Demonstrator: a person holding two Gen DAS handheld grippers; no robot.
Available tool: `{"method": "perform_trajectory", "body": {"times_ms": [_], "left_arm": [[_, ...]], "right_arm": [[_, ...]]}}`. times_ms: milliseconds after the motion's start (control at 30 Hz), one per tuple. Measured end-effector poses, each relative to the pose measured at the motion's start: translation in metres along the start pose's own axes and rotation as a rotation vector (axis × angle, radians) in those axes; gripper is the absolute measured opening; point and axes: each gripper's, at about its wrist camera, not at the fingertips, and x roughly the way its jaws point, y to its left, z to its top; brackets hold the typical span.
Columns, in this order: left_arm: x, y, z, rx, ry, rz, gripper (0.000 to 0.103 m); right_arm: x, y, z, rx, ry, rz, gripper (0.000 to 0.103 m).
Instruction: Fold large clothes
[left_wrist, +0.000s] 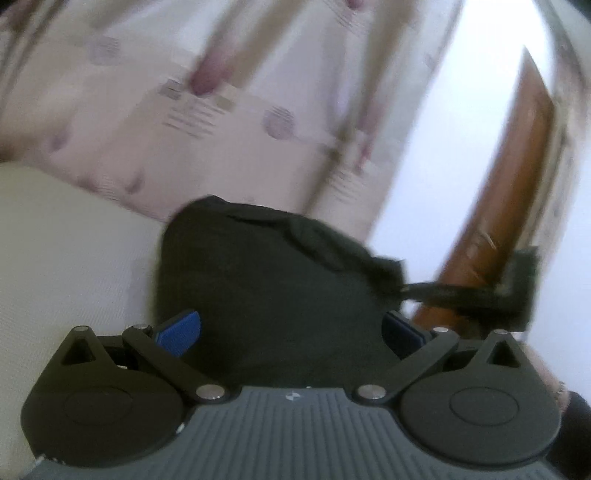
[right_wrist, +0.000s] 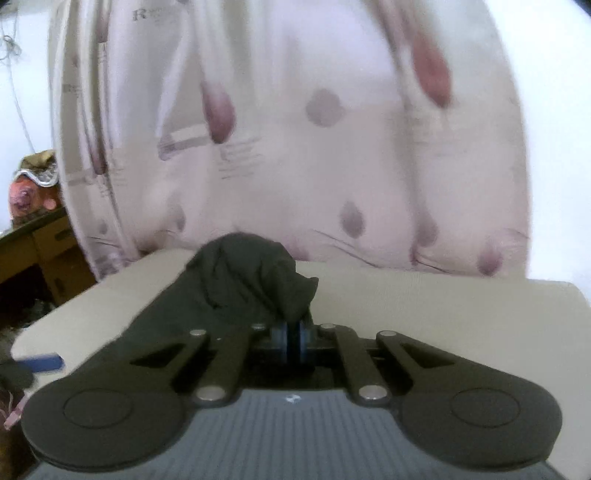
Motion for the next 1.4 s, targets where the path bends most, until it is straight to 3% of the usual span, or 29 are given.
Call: {"method": "perform_trajectory", "body": {"times_ms": [100, 200, 300, 367, 400, 433, 500, 633, 800, 900, 1000, 1067, 1100, 1133, 1267, 1400], "left_arm": [[0.018, -0.021, -0.009, 0.074, 0.033, -0.047, 0.103], [0.030, -0.038, -0.024, 0.224, 0.039, -0.001, 0.103], [0.035, -0.036, -0.033, 0.257, 0.048, 0.014, 0.103], [0.036, -0.031, -0.033, 0.233, 0.049, 0.002, 0.103], [0.036, -0.029, -0.031, 0.219, 0.048, -0.004, 0.103], [0.035, -0.026, -0.031, 0.203, 0.047, -0.011, 0.103], [0.034, -0.023, -0.030, 0.177, 0.043, -0.020, 0.103], [0.031, -0.023, -0.032, 0.183, 0.039, -0.014, 0.103], [0.028, -0.020, -0.032, 0.189, 0.043, -0.019, 0.103], [0.026, -0.018, -0.034, 0.198, 0.040, -0.001, 0.103], [0.025, -0.010, -0.033, 0.155, 0.033, -0.005, 0.103], [0.023, -0.008, -0.032, 0.150, 0.032, -0.003, 0.103], [0.023, -0.008, -0.032, 0.153, 0.029, -0.001, 0.103], [0.022, -0.007, -0.033, 0.154, 0.025, -0.003, 0.103], [0.014, 0.002, -0.037, 0.137, -0.019, 0.071, 0.103], [0.008, 0.020, -0.033, 0.032, -0.038, 0.049, 0.103]], "right_arm": [[0.016, -0.034, -0.030, 0.120, 0.073, -0.028, 0.006], [0.024, -0.055, -0.063, 0.271, 0.116, 0.027, 0.006], [0.008, -0.073, -0.072, 0.459, 0.045, 0.071, 0.015], [-0.008, -0.097, -0.073, 0.597, 0.010, 0.080, 0.041], [-0.010, -0.105, -0.071, 0.621, 0.026, 0.045, 0.079], [-0.009, -0.111, -0.069, 0.624, 0.042, 0.011, 0.095], [-0.006, -0.123, -0.076, 0.636, 0.090, -0.007, 0.095], [0.016, -0.125, -0.090, 0.744, 0.194, 0.088, 0.095], [0.029, -0.086, -0.068, 0.656, 0.205, 0.184, 0.095], [0.051, -0.062, -0.058, 0.565, 0.288, 0.147, 0.096], [0.058, -0.063, -0.055, 0.592, 0.284, 0.191, 0.095], [0.059, -0.060, -0.054, 0.556, 0.249, 0.187, 0.070], [0.060, -0.059, -0.054, 0.552, 0.244, 0.206, 0.048], [0.062, -0.059, -0.053, 0.556, 0.240, 0.214, 0.040], [0.065, -0.048, -0.037, 0.547, 0.209, 0.253, 0.020], [0.069, -0.037, -0.014, 0.576, 0.059, 0.509, 0.014]]}}
